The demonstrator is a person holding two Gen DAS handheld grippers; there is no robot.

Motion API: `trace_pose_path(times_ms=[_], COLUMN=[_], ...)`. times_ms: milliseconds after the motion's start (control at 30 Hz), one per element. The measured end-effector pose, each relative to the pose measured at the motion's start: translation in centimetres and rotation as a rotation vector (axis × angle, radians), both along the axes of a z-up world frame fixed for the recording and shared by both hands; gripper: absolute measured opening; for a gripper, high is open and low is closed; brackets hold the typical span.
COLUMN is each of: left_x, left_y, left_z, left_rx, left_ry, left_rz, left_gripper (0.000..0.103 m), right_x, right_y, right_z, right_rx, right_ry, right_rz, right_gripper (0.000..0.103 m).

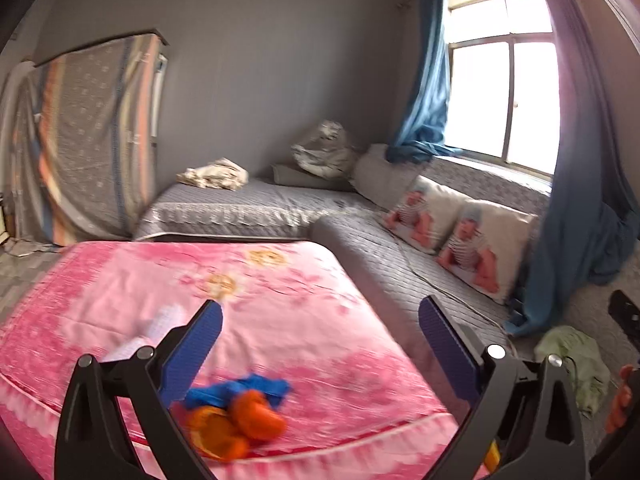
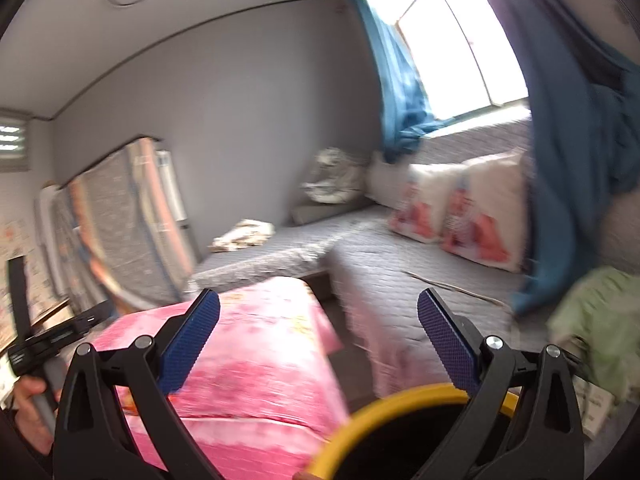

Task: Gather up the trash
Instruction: 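Move both open tools back over the remaining trash on the bed, then grasp the white mesh net with the left tool while the right tool grasps the orange peels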

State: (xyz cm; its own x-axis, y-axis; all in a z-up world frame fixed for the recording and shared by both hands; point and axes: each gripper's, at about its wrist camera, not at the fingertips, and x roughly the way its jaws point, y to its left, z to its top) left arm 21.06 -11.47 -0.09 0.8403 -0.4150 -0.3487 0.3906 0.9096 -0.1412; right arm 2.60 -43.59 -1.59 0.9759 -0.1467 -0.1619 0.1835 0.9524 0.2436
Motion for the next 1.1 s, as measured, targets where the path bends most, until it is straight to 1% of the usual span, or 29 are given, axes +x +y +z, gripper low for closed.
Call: trace_pose_path(times_ms=[200,300,400,467,500,567,700,800,900,1000,1100], left_x=[2.5,3.4,4.3,4.9,5.2,6.1,7.8,9.3,10.6,11.5,12.2], left_y=[6.9,9.5,11.5,12.6,13.0,14.0,15.0,15.5,15.7,15.5,15.1], left_z=[0.4,0.3,0.0,-0.4,-0.6,-1.3,-2.7,-4.2,-5.6,-6.8,-7.7], left_rx=[-0.006,-0.002,0.004,0.011,0.014,0.022,0.037,0.044,0.056,0.075,0.089], left_ry=[-0.006,-0.007,0.002,0.012,0.018,0.037,0.077,0.120,0.153,0.181,0.201], left_rz=[0.141,0.194,0.231,0.253,0.262,0.279,0.289,0.290,0.281,0.261,0.234], left_gripper=[0.095,0.095,0.095,0.095,0.095,0.095,0.095,0.095,0.095,0.095,0.095], right_x=[4.1,5.9,8.1,9.9,10.5,12.3,15.0,16.6,17.9,19.2,19.9], right_y=[5.8,8.6,11.9,14.4,15.0,16.8,19.9,21.8,22.5,22.4,23.1], right_z=[2.0,2.6,2.9,2.5,2.4,1.6,-0.1,-1.6,-3.6,-5.5,-6.9], right_rx=[-0.066,-0.103,-0.145,-0.165,-0.168,-0.166,-0.192,-0.197,-0.169,-0.116,-0.122], right_ry=[-0.038,-0.038,-0.008,0.041,0.057,0.108,0.189,0.248,0.310,0.363,0.397], right_rz=[0.087,0.143,0.223,0.289,0.306,0.365,0.412,0.439,0.444,0.455,0.450], right_gripper=[0.095,0.095,0.095,0.095,0.095,0.095,0.095,0.095,0.094,0.094,0.093])
